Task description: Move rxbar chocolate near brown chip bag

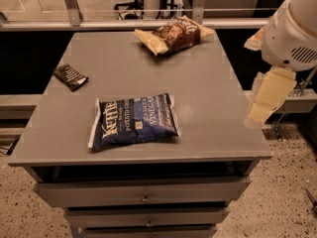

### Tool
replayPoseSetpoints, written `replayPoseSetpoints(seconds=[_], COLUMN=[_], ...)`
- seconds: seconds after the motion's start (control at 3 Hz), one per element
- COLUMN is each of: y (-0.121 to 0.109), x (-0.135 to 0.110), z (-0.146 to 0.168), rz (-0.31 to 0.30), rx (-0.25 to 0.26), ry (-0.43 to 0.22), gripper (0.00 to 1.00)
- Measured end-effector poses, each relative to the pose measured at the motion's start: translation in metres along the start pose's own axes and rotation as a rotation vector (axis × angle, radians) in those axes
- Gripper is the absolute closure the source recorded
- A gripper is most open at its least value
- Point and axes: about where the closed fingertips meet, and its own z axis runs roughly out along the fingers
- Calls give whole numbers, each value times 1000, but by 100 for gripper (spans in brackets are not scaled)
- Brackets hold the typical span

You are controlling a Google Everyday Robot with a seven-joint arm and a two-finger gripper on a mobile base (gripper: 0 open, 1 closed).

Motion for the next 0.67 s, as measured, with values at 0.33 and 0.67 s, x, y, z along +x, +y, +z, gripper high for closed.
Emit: replayPoseSetpoints(seconds=[0.33, 0.67], y=[-2, -1], x=[-41, -84], z=[34, 59], rz=[5, 18], rx=[-19, -41], ry=[-57, -118], gripper=[0, 0])
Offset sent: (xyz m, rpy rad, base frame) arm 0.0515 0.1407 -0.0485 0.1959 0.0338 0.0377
